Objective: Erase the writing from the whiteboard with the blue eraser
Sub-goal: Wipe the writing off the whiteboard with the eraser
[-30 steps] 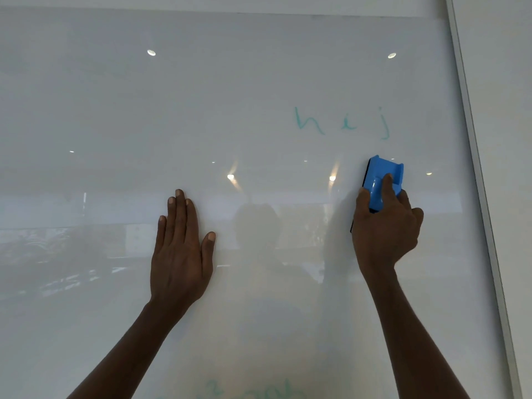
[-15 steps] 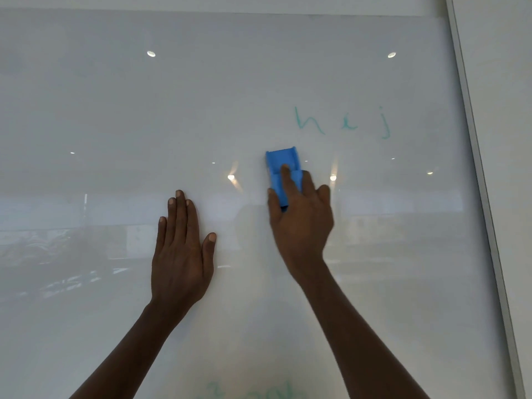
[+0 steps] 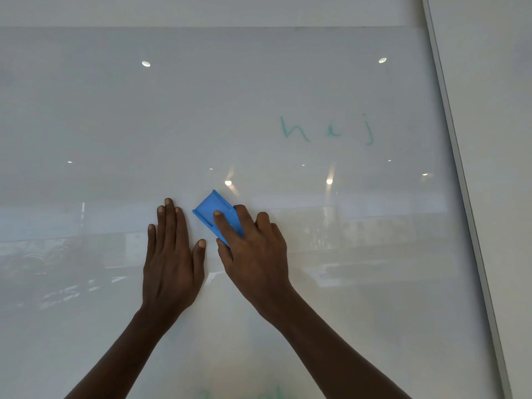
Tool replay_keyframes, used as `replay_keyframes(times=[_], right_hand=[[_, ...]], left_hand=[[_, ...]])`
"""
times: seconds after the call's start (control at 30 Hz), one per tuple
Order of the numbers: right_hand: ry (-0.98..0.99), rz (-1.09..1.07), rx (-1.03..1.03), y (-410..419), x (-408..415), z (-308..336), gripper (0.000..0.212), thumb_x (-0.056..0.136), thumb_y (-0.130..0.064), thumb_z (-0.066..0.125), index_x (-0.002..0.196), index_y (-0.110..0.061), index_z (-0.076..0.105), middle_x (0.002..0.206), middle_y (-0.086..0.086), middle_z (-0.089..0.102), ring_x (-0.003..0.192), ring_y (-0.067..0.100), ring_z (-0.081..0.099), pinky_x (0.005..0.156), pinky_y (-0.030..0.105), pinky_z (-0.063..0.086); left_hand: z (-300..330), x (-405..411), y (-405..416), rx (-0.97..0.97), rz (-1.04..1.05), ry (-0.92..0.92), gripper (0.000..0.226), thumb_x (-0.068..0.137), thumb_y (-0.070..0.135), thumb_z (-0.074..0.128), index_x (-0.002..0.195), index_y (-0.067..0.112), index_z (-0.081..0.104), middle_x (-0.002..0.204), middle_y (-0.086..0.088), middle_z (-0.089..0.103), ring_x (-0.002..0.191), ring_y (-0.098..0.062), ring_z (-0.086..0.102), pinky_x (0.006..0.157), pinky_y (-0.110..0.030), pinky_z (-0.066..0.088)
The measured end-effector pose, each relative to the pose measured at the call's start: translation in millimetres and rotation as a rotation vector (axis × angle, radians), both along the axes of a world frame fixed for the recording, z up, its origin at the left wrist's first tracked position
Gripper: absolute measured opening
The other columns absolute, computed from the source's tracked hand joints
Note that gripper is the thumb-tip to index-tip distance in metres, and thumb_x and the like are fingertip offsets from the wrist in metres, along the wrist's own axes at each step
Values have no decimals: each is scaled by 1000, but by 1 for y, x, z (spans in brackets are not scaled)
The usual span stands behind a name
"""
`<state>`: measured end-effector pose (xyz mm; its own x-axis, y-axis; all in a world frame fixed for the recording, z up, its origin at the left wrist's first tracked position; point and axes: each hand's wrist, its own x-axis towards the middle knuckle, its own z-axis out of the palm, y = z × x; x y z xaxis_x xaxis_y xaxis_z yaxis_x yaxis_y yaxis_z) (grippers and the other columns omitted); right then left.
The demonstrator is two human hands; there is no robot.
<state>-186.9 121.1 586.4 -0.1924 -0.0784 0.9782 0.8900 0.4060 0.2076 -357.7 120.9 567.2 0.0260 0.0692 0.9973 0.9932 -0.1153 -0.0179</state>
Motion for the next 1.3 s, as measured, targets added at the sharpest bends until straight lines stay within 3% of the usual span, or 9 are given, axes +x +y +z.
replay_keyframes(times=[0.3, 0.57, 0.83, 0.93, 1.3], right_hand=[[49, 56, 43, 9, 25, 22, 44, 92, -38, 58, 134, -24, 58, 127, 5, 61, 83, 22, 50, 64, 30, 40], [177, 65, 88, 27, 95, 57, 44, 90, -35, 57, 131, -24, 62, 126, 5, 62, 85, 28, 52, 64, 36, 48], [406, 19, 17, 48, 180, 54, 48, 94, -43, 53, 140, -31, 54, 129, 1, 62, 89, 25, 48, 64, 35, 49], [454, 16, -20, 53, 203, 44, 50, 96, -42, 56, 144, -29, 49, 128, 0, 62, 86, 17, 38, 64, 29, 39], [579, 91, 42, 64, 204, 57, 47, 97, -38, 59, 141, -20, 54, 118, 7, 64, 88, 18, 34, 69, 29, 35]], left_hand=[[34, 15, 5, 3, -27, 49, 71, 103, 31, 27, 162, -2, 7, 172, -15, 0, 160, -24, -3, 129, -33, -4], [83, 45, 15, 26, -12, 53, 73, 103, 38, 24, 162, -2, 10, 171, -17, 2, 159, -28, 0, 128, -41, 4], [83, 45, 16, 18, -6, 57, 76, 105, 48, 23, 162, -1, 9, 172, -14, 1, 160, -26, 0, 129, -42, 7], [84, 45, 15, 10, -5, 55, 77, 105, 49, 24, 162, 0, 9, 172, -14, 1, 160, -26, -1, 129, -42, 7], [83, 45, 17, 24, -2, 59, 78, 105, 51, 25, 163, 0, 9, 172, -13, 1, 160, -24, -1, 129, -42, 7]])
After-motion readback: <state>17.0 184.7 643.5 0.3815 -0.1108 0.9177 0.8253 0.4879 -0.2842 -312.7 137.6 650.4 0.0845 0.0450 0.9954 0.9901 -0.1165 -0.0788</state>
